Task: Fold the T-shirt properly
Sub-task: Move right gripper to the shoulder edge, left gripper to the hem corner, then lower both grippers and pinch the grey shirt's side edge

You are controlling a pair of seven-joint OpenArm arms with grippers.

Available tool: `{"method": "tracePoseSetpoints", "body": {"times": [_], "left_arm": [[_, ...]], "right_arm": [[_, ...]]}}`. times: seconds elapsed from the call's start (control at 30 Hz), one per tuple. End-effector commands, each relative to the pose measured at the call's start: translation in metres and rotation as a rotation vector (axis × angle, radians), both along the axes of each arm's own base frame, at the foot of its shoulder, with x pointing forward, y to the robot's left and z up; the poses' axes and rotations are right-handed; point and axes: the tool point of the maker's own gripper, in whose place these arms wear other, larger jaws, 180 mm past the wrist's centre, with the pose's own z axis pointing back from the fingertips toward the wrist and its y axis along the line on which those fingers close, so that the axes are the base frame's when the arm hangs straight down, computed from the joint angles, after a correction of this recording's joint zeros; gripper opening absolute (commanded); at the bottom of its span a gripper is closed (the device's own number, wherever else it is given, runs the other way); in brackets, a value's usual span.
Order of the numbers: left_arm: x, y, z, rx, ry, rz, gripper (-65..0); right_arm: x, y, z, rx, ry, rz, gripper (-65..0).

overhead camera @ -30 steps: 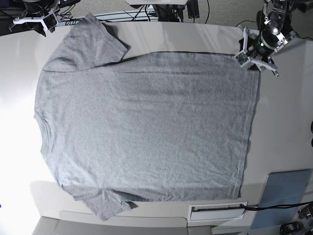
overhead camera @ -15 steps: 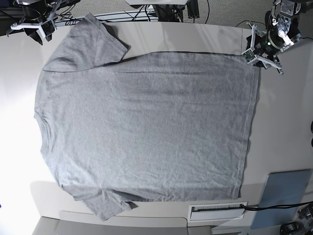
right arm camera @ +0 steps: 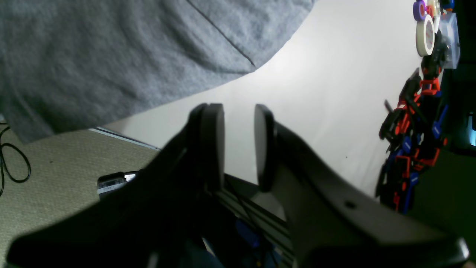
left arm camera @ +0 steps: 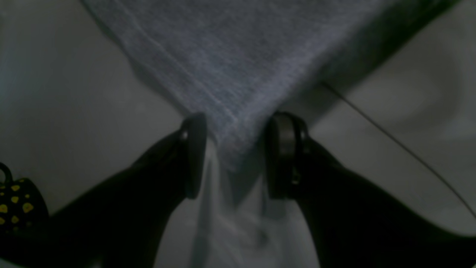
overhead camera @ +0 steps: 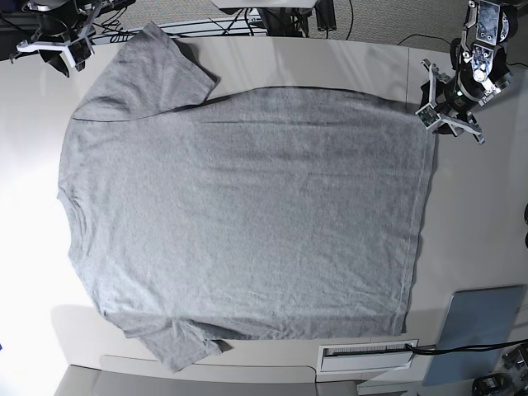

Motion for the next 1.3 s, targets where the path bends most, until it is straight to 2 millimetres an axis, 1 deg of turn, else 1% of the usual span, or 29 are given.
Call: {"method": "tracePoseSetpoints", "body": {"times": [0.0, 0.03, 0.07, 0.13, 0.17, 0.27, 0.33, 0.43, 0.53, 0.6, 0.73, 1.0, 1.1, 1.27], "left_arm": [[-0.006, 0.006, -0.002, 0.035, 0.039, -0.024, -40.4], [-0.010, 0.004, -0.004, 0.030, 0.058, -0.039, -43.8], [-0.013, 0.002, -0.005, 0.024, 0.075, -0.053, -48.6], [-0.015, 0.001, -0.006, 0.020, 0.086, -0.062, -60.2], [-0.015, 0.001, -0.006, 0.020, 0.086, -0.062, -65.0], [-0.015, 0.001, -0.006, 0.021, 0.086, -0.061, -65.0], [-0.015, 0.001, -0.006, 0.021, 0.086, -0.061, -65.0], [-0.015, 0.001, -0.006, 0.020, 0.086, -0.062, -65.0], [-0.015, 0.001, -0.006, 0.020, 0.086, -0.062, -65.0], [-0.015, 0.001, -0.006, 0.020, 0.086, -0.062, -65.0], [-0.015, 0.001, -0.006, 0.020, 0.086, -0.062, -65.0], [-0.015, -0.001, -0.006, 0.015, 0.085, -0.061, -65.0], [-0.015, 0.000, -0.006, 0.017, 0.086, -0.061, -65.0], [-0.015, 0.000, -0.006, 0.018, 0.086, -0.060, -65.0]], "right_arm": [[0.003, 0.001, 0.007, -0.013, -0.021, 0.013, -50.4], [0.003, 0.001, 0.007, -0.013, -0.021, 0.013, -50.4], [0.003, 0.001, 0.007, -0.013, -0.021, 0.014, -50.4], [0.003, 0.002, 0.006, -0.027, -0.009, 0.038, -50.3], [0.001, 0.004, 0.003, -0.041, 0.016, 0.072, -49.9], [-0.005, 0.011, -0.005, -0.070, 0.093, 0.164, -41.4], [-0.004, 0.010, -0.006, -0.112, 0.108, 0.202, -38.8], [-0.001, 0.009, -0.009, -0.215, 0.158, 0.308, -38.8], [0.007, 0.015, -0.015, -0.236, 0.176, 0.396, -38.8], [0.013, 0.015, -0.021, -0.244, 0.176, 0.442, -38.8], [0.021, -0.001, -0.035, -0.289, 0.213, 0.450, -38.8], [0.024, -0.013, -0.062, -0.300, 0.308, 0.531, -38.9], [0.031, -0.008, -0.070, -0.308, 0.314, 0.540, -38.9], [0.042, 0.014, -0.079, -0.292, 0.302, 0.571, -38.9]]}}
